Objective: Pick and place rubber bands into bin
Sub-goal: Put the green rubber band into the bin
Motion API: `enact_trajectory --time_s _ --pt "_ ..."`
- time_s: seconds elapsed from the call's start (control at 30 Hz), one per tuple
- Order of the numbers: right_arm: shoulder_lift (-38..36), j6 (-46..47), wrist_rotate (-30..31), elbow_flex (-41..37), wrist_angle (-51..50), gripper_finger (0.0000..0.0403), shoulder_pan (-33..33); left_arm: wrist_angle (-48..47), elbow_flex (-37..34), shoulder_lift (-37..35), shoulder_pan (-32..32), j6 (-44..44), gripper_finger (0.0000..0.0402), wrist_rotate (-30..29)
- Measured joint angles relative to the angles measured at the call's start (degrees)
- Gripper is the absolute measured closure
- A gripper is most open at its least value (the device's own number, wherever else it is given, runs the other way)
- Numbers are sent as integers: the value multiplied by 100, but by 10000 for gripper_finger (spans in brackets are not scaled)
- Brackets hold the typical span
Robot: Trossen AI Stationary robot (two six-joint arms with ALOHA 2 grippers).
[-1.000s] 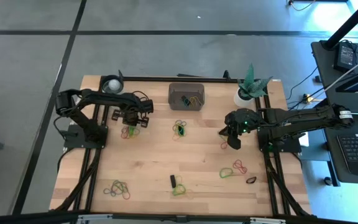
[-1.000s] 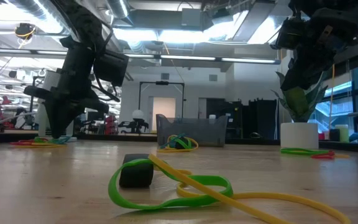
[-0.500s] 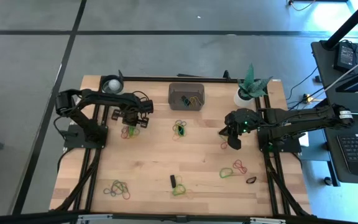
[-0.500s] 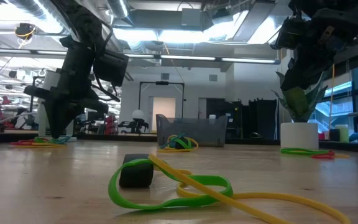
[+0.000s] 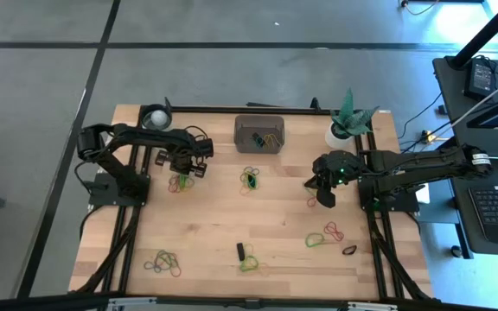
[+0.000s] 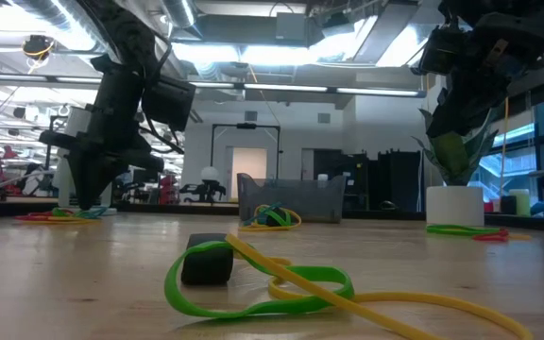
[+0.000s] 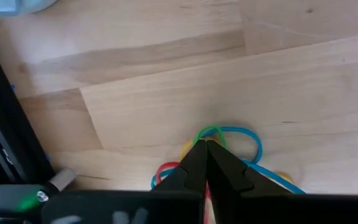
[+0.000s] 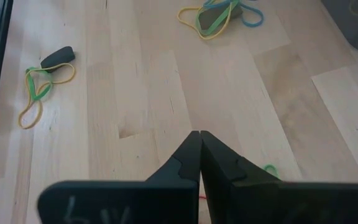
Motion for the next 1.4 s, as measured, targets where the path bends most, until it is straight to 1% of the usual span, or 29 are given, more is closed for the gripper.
enact_trajectory --time_s 0.13,0.3,0.43,0.6,0.7,1.03,1.23,1.4 --pt "1 7 0 1 0 391 1 4 0 0 0 71 390 -10" --pt "1 7 0 1 0 391 1 7 -1 0 0 133 346 -15" --pt "1 7 0 1 0 391 -1 10 -2 0 0 88 311 -161" --pt "-1 7 0 1 0 391 -1 20 -2 0 -26 -165 288 -272" --pt "1 7 0 1 0 391 0 22 -2 0 -54 -232 288 -311" --pt "1 -28 0 1 0 391 0 21 -2 1 -81 -141 314 -314" --pt "1 -32 0 1 0 391 1 18 -2 0 -81 10 318 -299" --pt "1 -22 0 1 0 391 -1 17 -2 2 -81 71 318 -163"
